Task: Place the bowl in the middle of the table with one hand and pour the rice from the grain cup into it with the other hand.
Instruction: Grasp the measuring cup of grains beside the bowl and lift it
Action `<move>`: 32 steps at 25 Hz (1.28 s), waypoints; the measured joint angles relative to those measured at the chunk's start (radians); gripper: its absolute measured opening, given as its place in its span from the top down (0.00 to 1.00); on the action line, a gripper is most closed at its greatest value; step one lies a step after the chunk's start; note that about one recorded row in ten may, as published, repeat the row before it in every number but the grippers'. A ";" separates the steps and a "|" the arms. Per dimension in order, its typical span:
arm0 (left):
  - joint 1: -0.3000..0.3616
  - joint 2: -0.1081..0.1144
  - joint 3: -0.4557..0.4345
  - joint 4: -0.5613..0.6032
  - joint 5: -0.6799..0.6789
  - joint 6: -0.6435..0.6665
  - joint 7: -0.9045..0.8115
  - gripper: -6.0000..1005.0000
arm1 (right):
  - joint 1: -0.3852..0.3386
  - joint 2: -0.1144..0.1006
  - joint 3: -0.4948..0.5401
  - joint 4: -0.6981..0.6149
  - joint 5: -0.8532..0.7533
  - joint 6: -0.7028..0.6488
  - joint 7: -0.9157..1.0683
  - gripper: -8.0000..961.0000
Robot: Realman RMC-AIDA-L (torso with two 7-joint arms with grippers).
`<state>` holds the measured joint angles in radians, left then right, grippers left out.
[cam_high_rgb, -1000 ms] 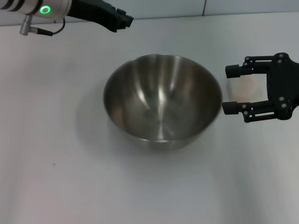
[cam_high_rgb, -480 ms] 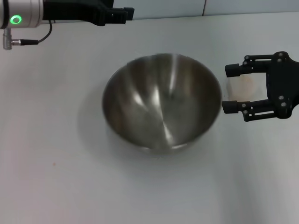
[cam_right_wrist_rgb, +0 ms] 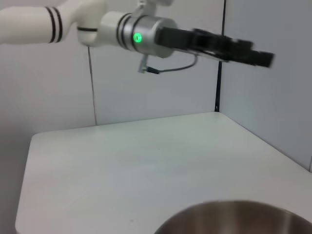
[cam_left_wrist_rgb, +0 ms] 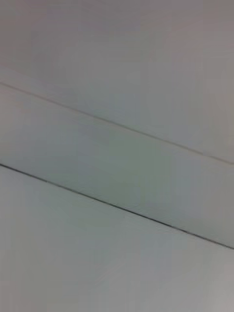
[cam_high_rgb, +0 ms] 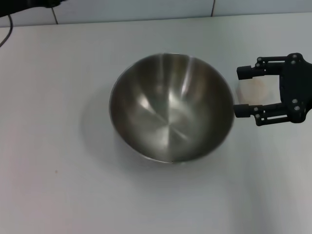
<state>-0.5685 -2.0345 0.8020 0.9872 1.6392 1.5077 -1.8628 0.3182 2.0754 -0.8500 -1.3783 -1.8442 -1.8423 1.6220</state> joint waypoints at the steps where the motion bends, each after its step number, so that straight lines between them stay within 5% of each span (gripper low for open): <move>1: 0.015 0.003 -0.015 -0.026 -0.047 0.032 0.010 0.16 | 0.000 0.000 0.000 0.000 0.000 0.000 0.000 0.19; 9: 0.036 0.019 -0.131 -0.212 -0.241 0.138 0.039 0.16 | 0.000 0.000 0.000 0.000 0.000 0.000 -0.008 0.19; 15: 0.050 0.062 -0.121 -0.212 -0.074 0.146 0.214 0.16 | -0.005 0.000 0.002 -0.009 0.006 -0.001 -0.008 0.19; 22: 0.040 0.121 -0.056 -0.074 0.081 0.318 0.264 0.16 | 0.000 0.001 0.003 -0.019 0.005 -0.005 -0.002 0.19; 32: 0.032 0.105 -0.014 -0.015 0.220 0.340 0.309 0.16 | -0.004 0.002 0.023 -0.017 0.005 -0.001 0.019 0.19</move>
<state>-0.5369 -1.9291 0.7882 0.9718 1.8589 1.8481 -1.5539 0.3140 2.0772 -0.8267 -1.3954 -1.8390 -1.8435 1.6409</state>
